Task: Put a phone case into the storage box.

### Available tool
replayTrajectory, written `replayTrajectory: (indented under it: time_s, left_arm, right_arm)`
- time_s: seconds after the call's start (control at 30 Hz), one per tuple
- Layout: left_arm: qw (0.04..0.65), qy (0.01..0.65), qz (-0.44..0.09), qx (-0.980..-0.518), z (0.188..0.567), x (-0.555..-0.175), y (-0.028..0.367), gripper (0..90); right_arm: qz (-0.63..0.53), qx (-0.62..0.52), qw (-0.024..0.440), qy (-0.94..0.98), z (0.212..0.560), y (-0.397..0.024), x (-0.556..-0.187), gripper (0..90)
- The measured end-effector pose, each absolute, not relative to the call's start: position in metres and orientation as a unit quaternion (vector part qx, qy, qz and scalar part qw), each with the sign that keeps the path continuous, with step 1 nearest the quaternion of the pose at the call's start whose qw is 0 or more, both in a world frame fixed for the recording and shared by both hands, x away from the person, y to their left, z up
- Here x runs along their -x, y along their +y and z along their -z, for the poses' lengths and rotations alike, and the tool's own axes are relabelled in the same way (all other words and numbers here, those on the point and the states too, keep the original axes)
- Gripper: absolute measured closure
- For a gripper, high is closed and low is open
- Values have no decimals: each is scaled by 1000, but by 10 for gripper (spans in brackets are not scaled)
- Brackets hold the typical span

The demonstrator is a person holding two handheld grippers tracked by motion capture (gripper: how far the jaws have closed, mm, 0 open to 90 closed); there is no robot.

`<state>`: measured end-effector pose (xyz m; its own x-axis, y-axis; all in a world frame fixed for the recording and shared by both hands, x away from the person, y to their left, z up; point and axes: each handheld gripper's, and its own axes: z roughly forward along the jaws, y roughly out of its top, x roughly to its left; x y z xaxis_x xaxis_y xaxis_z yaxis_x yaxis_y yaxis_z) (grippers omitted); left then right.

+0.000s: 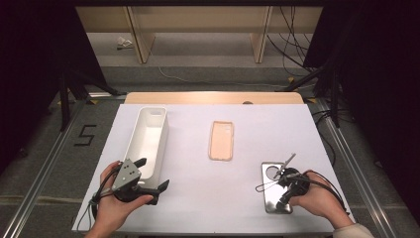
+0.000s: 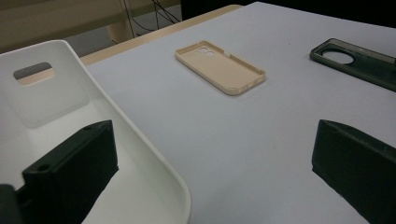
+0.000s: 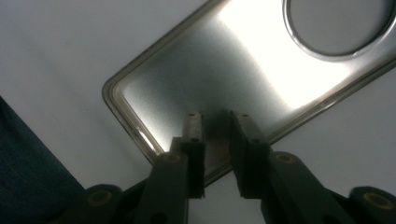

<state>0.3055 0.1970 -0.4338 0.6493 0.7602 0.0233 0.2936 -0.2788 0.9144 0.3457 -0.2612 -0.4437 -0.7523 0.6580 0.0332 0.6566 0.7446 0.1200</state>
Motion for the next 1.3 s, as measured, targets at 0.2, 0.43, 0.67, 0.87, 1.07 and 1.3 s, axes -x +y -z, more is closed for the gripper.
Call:
replayTrajectory:
  time_s: [0.2, 0.43, 0.67, 0.87, 1.07, 1.3]
  left_arm:
    - [491, 345, -237, -764, 434, -306, 197, 0]
    - [491, 345, -237, -764, 434, -306, 197, 0]
    - [492, 345, -237, -764, 434, -306, 197, 0]
    - [492, 345, -236, -764, 434, -306, 197, 0]
    - [492, 345, -235, -764, 434, -306, 197, 0]
    - [492, 345, -235, -764, 435, -306, 197, 2]
  right_arm:
    - [-96, -188, 56, 976, 425, -261, -334, 467]
    - [-51, -110, 42, 992, 435, -251, -321, 395]
    - [-45, -84, 51, 994, 439, -246, -317, 430]
    - [-38, -74, 51, 995, 444, -245, -316, 474]
    - [-33, -75, 57, 995, 446, -248, -314, 499]
    - [-35, -66, 63, 995, 448, -244, -313, 531]
